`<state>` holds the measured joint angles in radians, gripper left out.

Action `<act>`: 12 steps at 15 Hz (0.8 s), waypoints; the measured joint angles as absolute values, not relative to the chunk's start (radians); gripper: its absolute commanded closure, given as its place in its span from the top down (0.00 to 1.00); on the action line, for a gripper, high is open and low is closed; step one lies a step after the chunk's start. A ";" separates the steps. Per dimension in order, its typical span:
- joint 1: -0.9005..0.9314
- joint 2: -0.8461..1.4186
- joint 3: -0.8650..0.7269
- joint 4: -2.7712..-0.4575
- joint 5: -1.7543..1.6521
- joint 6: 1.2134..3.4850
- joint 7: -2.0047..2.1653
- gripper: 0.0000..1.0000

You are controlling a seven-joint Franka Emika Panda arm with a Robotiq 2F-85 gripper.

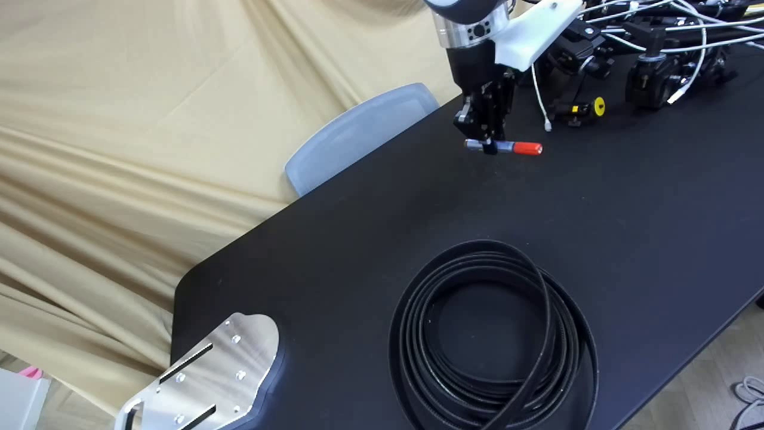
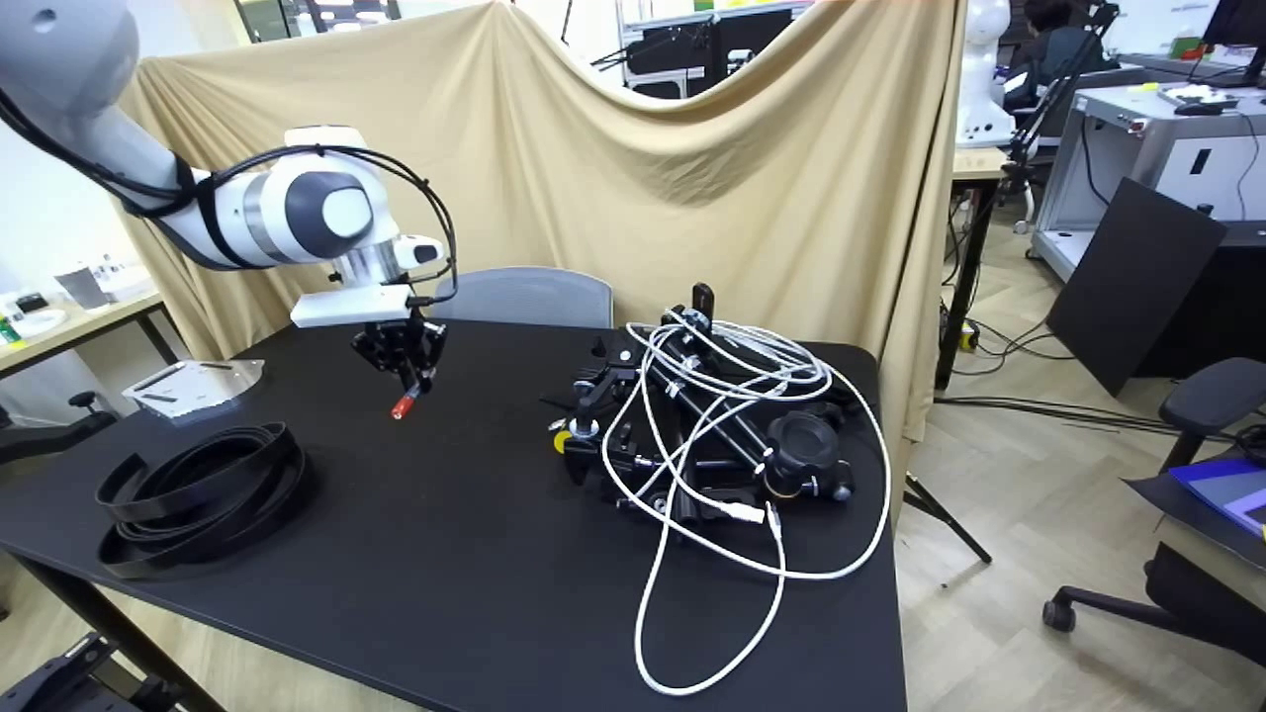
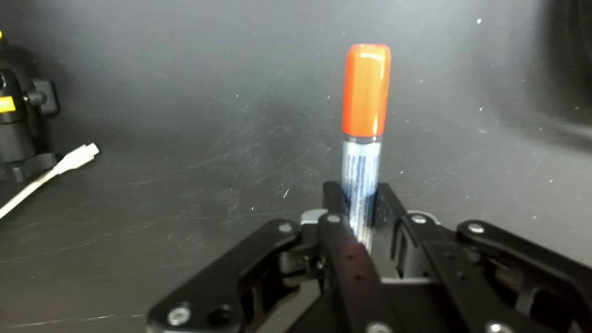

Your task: Move the pen downwards

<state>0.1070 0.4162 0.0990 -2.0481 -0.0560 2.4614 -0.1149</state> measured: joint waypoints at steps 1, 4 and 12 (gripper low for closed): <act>0.107 0.388 0.102 -2.087 -0.054 2.468 -0.115 0.05; 0.107 0.324 0.111 -2.193 -0.033 2.515 -0.115 0.05; 0.107 0.321 0.132 -2.357 0.040 2.660 -0.112 0.05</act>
<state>0.1072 0.3213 0.1320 -2.3566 0.0397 2.6596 -0.1117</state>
